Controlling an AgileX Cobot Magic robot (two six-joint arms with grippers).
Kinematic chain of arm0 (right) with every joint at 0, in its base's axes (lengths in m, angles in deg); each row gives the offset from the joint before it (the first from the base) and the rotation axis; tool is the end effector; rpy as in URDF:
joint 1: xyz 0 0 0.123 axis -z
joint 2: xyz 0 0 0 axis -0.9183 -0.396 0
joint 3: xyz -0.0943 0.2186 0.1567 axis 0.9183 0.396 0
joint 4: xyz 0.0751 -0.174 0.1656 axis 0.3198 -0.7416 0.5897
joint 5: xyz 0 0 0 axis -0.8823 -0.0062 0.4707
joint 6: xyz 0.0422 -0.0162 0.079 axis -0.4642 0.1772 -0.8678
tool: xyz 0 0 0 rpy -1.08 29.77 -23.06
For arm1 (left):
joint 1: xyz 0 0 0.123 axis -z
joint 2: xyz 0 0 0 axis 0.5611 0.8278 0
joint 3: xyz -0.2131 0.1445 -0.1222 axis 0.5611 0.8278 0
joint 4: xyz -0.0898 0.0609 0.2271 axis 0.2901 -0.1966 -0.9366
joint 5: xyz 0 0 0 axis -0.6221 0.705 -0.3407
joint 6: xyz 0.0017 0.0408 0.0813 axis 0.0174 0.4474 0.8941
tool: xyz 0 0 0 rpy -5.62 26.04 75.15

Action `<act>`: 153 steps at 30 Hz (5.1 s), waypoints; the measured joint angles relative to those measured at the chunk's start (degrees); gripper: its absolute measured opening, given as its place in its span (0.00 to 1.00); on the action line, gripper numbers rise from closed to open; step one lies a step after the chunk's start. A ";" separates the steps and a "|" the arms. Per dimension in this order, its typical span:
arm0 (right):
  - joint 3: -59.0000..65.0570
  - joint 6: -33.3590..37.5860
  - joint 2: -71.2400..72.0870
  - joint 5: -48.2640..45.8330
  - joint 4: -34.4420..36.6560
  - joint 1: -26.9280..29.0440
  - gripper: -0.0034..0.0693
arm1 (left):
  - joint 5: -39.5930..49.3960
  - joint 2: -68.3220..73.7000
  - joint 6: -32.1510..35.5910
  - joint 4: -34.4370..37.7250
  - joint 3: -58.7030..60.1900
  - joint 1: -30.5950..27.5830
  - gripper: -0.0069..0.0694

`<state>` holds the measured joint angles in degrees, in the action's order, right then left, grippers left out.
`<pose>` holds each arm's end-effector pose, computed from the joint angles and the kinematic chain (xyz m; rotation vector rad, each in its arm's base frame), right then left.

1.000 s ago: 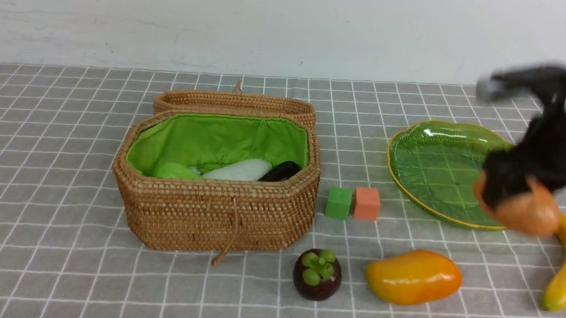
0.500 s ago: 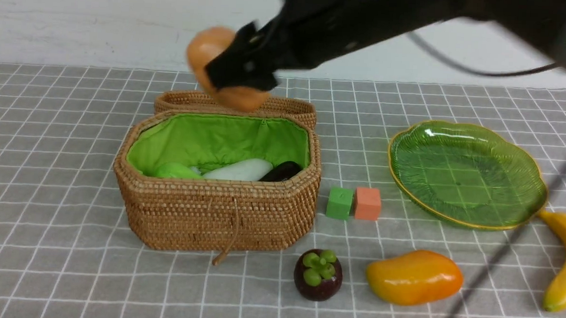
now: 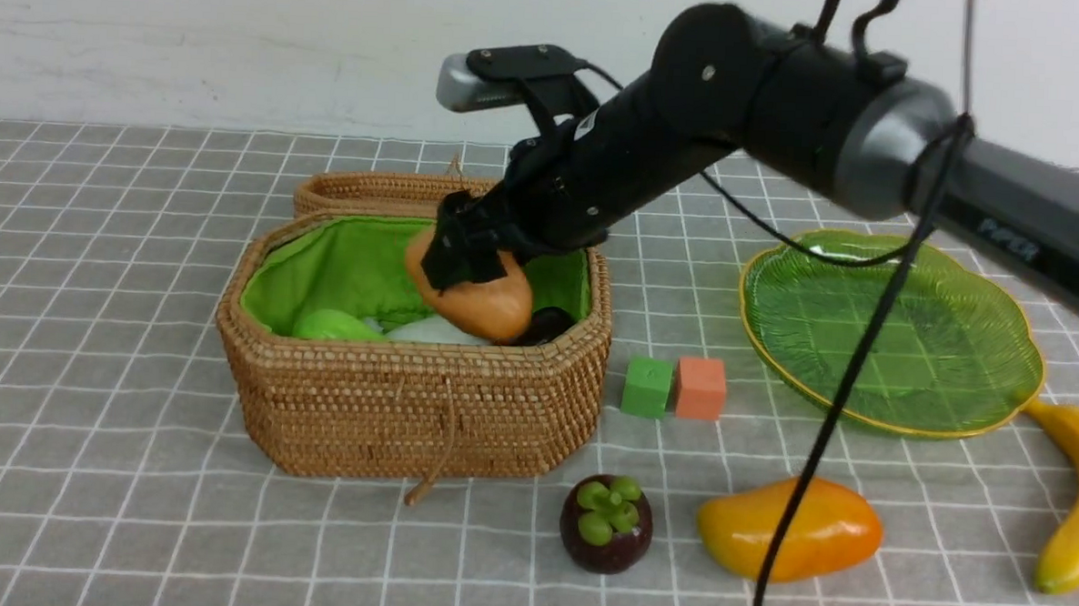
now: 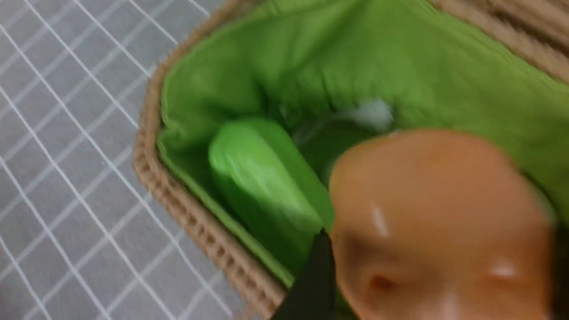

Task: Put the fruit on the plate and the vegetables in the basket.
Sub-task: Use the right arm to grab a potato and put it into the left basket, then use the right arm to grab a mangosteen and put it into the right plate, then use the right arm to grab a mango and put it into the right plate, then use the right arm to grab a banana and put it into the right plate

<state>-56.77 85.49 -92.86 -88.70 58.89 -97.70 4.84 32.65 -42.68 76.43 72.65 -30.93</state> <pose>0.3938 0.2694 0.3101 -0.8159 2.3185 0.6132 0.0488 -0.0026 0.1686 -0.0217 1.9669 -0.0875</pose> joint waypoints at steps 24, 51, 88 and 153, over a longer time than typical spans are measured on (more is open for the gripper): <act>32.96 -13.46 7.90 4.13 -11.17 -4.41 0.90 | 0.00 0.00 0.00 0.00 0.00 0.00 0.28; 20.12 -16.06 6.33 10.60 -10.54 27.05 0.83 | 0.00 0.00 0.00 0.00 0.00 0.00 0.32; 54.00 50.70 30.13 6.05 -8.98 12.13 0.81 | 0.00 0.00 0.00 0.00 0.00 0.00 0.37; 36.55 -13.67 19.77 6.29 6.35 32.83 0.80 | 0.00 0.00 0.00 0.00 0.00 0.00 0.40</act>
<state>-20.22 71.82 -73.09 -82.41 65.24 -64.87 4.84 32.65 -42.68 76.43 72.65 -30.93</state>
